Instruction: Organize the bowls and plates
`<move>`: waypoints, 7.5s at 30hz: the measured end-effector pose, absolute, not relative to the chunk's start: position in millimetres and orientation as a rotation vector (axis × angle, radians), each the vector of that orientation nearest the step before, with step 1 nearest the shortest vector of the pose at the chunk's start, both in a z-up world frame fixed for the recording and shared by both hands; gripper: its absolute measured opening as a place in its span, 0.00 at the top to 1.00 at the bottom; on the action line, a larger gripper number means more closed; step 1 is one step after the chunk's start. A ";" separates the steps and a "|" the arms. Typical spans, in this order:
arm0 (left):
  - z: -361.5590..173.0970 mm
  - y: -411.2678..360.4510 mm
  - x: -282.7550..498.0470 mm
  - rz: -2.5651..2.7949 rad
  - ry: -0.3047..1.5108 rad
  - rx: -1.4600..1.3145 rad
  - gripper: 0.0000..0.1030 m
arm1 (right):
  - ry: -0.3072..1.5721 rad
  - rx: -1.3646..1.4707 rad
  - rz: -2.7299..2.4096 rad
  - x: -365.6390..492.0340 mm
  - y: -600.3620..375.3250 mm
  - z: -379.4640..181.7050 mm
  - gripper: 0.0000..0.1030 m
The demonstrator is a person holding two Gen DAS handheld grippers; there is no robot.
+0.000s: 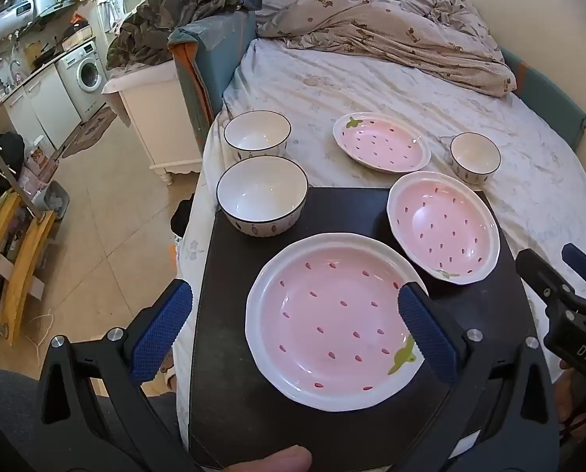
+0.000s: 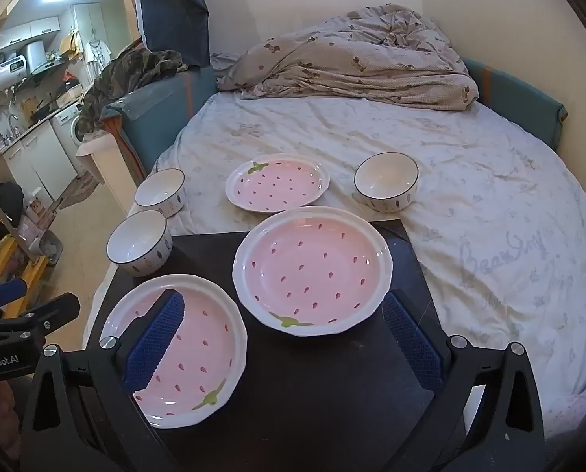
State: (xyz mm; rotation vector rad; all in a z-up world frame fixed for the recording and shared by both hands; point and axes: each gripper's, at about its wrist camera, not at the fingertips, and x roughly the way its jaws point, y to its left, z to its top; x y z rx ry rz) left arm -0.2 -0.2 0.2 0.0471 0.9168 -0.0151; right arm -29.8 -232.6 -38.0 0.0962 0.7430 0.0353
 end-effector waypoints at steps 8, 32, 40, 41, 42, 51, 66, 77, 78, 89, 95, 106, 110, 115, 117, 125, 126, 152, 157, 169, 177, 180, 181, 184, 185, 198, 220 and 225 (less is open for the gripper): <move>2.3 2.2 -1.7 -0.017 0.930 0.032 0.00 | 0.745 0.107 0.039 -29.2 -233.5 -38.4 0.00; -2.9 3.6 0.9 -0.010 0.937 0.032 0.00 | 0.749 0.114 0.044 -29.2 -233.8 -38.7 0.00; -3.2 3.7 1.1 -0.009 0.937 0.032 0.00 | 0.748 0.113 0.044 -28.5 -233.6 -39.2 0.00; -3.2 3.7 1.1 -0.007 0.936 0.033 0.00 | 0.748 0.113 0.044 -28.3 -233.3 -39.2 0.00; -3.7 3.9 1.0 -0.005 0.935 0.033 0.00 | 0.748 0.112 0.043 -28.0 -233.1 -39.4 0.00; -5.1 5.7 0.9 -0.003 0.939 0.027 0.00 | 0.751 0.112 0.044 -28.8 -232.7 -38.8 0.00; -4.5 5.2 0.1 0.000 0.942 0.029 0.00 | 0.751 0.113 0.045 -27.0 -231.7 -42.3 0.00; -4.4 5.0 0.7 0.001 0.943 0.029 0.00 | 0.750 0.115 0.044 -27.0 -232.0 -42.9 0.00; -4.4 5.0 0.8 0.000 0.943 0.029 0.00 | 0.750 0.116 0.044 -26.9 -232.0 -42.9 0.00; -5.6 5.0 0.5 0.002 0.943 0.022 0.00 | 0.750 0.116 0.043 -26.8 -232.3 -43.0 0.00; -7.4 5.3 0.0 0.005 0.943 0.025 0.00 | 0.761 0.131 0.025 -26.1 -236.9 -45.6 0.00; -5.8 12.1 0.6 0.035 0.943 0.039 0.00 | 0.743 0.149 0.022 -28.7 -243.3 -37.9 0.00; -4.8 12.1 0.3 0.027 0.935 0.051 0.00 | 0.734 0.139 -0.014 -29.0 -248.1 -35.7 0.00; 2.1 8.7 -0.1 -0.015 0.932 0.047 0.00 | 0.738 0.123 0.007 -28.1 -251.9 -34.9 0.00; 11.3 10.7 0.2 -0.029 0.919 0.006 0.00 | 0.754 0.110 0.021 -27.2 -251.3 -35.3 0.00; 34.2 -7.3 11.1 -0.060 0.926 0.036 0.00 | 0.771 0.138 0.016 -26.9 -259.7 -27.1 0.00; 36.2 -9.2 14.2 -0.061 0.930 0.037 0.00 | 0.773 0.155 0.009 -25.7 -263.6 -25.3 0.00; -55.2 -97.7 179.3 -0.162 1.330 -0.035 0.00 | 1.002 0.260 -0.126 110.7 -362.7 -63.1 0.00; -83.2 -105.7 195.3 -0.160 1.392 -0.067 0.03 | 1.084 0.329 -0.085 129.4 -385.1 -100.4 0.01; -136.6 -106.3 216.2 -0.176 1.493 -0.201 0.50 | 1.348 0.667 0.108 139.4 -403.6 -179.7 0.62; -156.1 -108.8 206.5 -0.222 1.517 -0.212 0.79 | 1.378 0.656 0.167 141.7 -391.9 -190.9 0.87; -157.6 -116.4 207.1 -0.228 1.535 -0.177 0.78 | 1.374 0.662 0.165 142.8 -392.6 -190.8 0.88; -157.6 -118.3 207.6 -0.236 1.546 -0.174 0.78 | 1.367 0.670 0.158 143.2 -391.8 -190.4 0.89; -158.9 -130.8 207.7 -0.243 1.570 -0.147 0.76 | 1.349 0.686 0.122 142.2 -397.6 -187.4 0.89; -159.1 -135.3 207.8 -0.245 1.576 -0.125 0.76 | 1.346 0.683 0.114 141.8 -400.4 -187.1 0.89; -160.8 -157.9 212.3 -0.311 1.553 -0.043 0.75 | 1.332 0.650 0.119 139.9 -396.3 -191.3 0.82; -107.7 -118.9 173.0 -0.329 1.409 -0.167 0.77 | 1.186 0.571 0.206 97.7 -382.0 -135.6 0.89; -91.4 -97.1 150.3 -0.307 1.386 -0.171 0.77 | 1.163 0.539 0.235 86.5 -371.6 -122.6 0.88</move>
